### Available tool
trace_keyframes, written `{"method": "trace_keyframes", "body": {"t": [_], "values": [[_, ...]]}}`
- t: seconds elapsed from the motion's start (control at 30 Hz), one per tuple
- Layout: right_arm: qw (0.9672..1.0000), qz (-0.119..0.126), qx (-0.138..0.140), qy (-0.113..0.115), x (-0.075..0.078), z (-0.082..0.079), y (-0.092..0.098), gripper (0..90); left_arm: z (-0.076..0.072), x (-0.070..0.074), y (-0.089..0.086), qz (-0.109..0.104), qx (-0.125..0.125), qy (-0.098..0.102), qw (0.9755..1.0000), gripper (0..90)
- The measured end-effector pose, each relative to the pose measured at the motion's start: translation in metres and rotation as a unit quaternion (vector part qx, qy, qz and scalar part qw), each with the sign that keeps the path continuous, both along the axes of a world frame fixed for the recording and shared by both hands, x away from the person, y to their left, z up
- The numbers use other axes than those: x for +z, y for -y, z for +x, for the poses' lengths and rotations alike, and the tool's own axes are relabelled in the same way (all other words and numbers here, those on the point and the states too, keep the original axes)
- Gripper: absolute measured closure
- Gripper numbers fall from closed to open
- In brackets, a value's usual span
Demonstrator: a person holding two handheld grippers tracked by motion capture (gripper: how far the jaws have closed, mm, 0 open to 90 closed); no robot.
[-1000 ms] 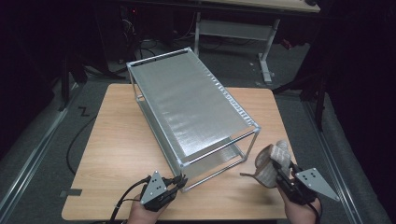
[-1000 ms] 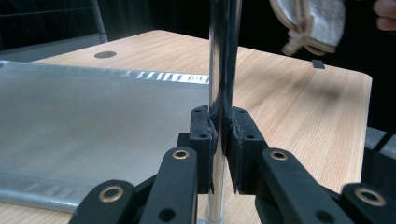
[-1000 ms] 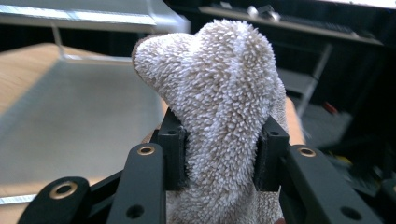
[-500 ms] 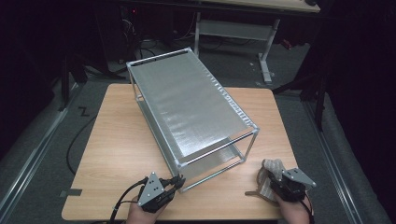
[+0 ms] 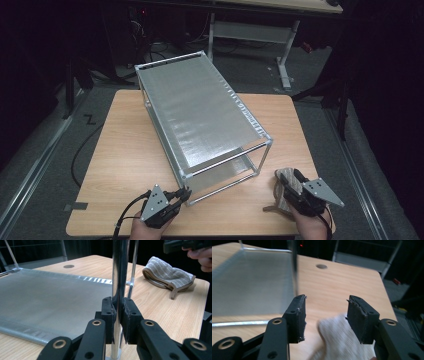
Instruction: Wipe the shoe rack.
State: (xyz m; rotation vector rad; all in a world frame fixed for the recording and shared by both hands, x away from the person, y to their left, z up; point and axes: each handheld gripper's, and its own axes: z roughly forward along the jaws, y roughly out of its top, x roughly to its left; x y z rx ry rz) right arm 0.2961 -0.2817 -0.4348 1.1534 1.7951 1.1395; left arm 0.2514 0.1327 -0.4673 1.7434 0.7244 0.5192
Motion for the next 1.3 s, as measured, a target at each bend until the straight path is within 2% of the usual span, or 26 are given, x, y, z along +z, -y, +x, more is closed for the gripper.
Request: {"method": "trace_keyframes", "body": {"t": [0.1,0.17,0.27,0.3,0.37,0.4,0.47,0.5,0.6,0.63,0.7,0.73,0.83,0.93,1.07,1.13,1.3], "values": [[0.9996,0.019,0.02,0.004,0.004,0.014,-0.015,54.5,-0.002,0.0,-0.002,0.0,0.001,0.0,1.0,80.9],[0.999,0.02,0.04,0.005,0.003,0.026,-0.026,59.1,-0.003,0.0,-0.003,0.001,0.001,-0.001,1.0,80.9],[0.9982,0.025,0.052,-0.012,0.0,0.046,-0.039,64.4,-0.006,0.001,-0.006,0.005,-0.001,-0.004,1.0,80.9],[0.9983,0.022,0.053,-0.014,-0.001,0.05,-0.042,69.5,-0.008,0.001,-0.007,0.004,0.0,-0.004,1.0,80.9],[0.9972,0.021,0.072,-0.008,-0.003,0.051,-0.048,80.6,-0.013,0.001,-0.009,0.006,-0.001,-0.005,1.0,80.9],[0.9974,0.013,0.071,0.0,-0.005,0.051,-0.052,80.9,-0.016,0.001,-0.01,0.006,-0.002,-0.005,1.0,80.9],[0.9966,0.026,0.078,0.003,-0.007,0.054,-0.054,81.3,-0.021,0.002,-0.009,0.005,-0.007,-0.006,0.9999,80.9],[0.9966,0.022,0.079,0.004,-0.006,0.056,-0.056,81.2,-0.023,0.002,-0.008,0.008,-0.01,-0.006,0.9999,80.9],[0.9971,0.017,0.074,0.001,-0.005,0.071,-0.064,80.5,-0.024,0.002,0.002,0.01,-0.02,-0.006,0.9997,81.0],[0.9975,0.015,0.07,0.0,-0.005,0.076,-0.066,78.7,-0.023,0.002,0.008,0.01,-0.028,-0.007,0.9995,81.0],[0.9985,0.012,0.053,-0.01,-0.003,0.088,-0.07,63.7,-0.019,0.003,0.021,0.013,-0.039,-0.006,0.9991,80.9],[0.9987,0.02,0.046,-0.009,0.0,0.089,-0.068,62.3,-0.016,0.003,0.028,0.013,-0.044,-0.008,0.9989,80.9],[0.9991,0.026,0.03,0.016,0.007,0.075,-0.058,59.6,-0.006,0.004,0.051,0.016,-0.064,-0.009,0.9978,80.9],[0.9989,0.019,0.037,0.022,0.008,0.053,-0.045,60.1,0.006,0.005,0.08,0.016,-0.08,-0.009,0.9966,80.9],[0.9983,0.037,0.038,0.021,0.002,0.025,-0.027,61.4,0.025,0.005,0.117,0.014,-0.084,-0.007,0.9964,80.7],[0.9983,0.037,0.039,0.023,-0.001,0.013,-0.021,61.4,0.035,0.005,0.133,0.014,-0.084,-0.008,0.9964,80.7],[0.9977,0.045,0.04,0.03,-0.004,-0.006,-0.013,61.8,0.061,0.005,0.165,0.007,-0.081,-0.015,0.9966,80.6]]}}
